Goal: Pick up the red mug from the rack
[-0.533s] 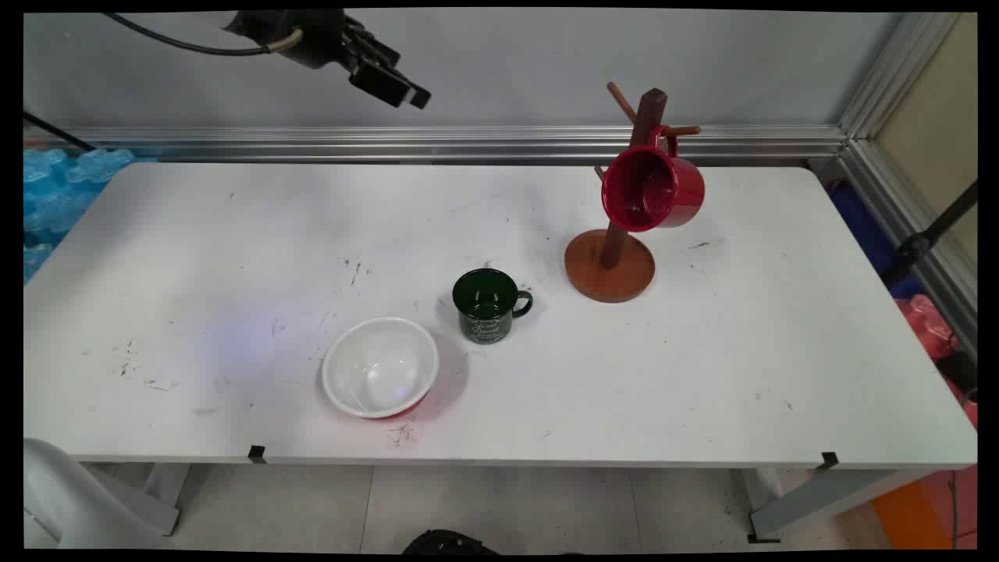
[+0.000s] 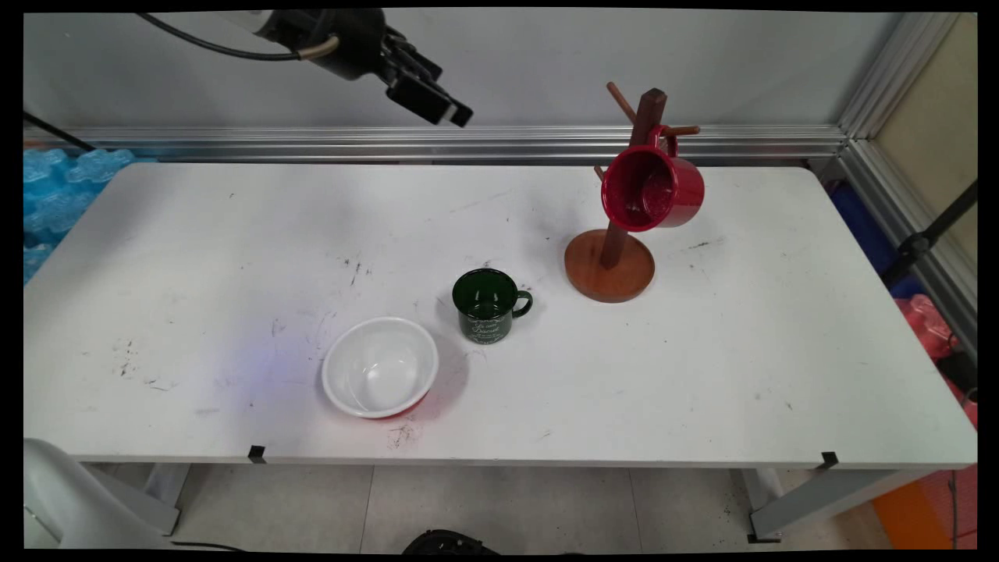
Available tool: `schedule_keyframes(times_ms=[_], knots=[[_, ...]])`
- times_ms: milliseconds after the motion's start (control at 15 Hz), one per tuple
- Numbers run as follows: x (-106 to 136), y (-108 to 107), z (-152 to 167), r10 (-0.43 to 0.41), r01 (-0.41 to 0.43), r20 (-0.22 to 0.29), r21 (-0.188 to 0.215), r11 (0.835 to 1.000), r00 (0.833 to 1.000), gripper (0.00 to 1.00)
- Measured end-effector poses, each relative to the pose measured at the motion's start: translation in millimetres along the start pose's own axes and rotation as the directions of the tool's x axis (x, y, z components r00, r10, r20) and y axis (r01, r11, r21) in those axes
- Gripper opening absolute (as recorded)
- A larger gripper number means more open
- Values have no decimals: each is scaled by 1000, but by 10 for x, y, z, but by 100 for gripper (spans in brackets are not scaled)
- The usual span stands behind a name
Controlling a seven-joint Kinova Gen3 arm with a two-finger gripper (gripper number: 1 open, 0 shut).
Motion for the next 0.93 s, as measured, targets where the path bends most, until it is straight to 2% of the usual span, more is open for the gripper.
schedule_keyframes(times_ms=[533,933], knots=[[284,605,183,-11,13,26,-88,996,1000,100],[482,934,343,3,4,45,-150,989,999,100]])
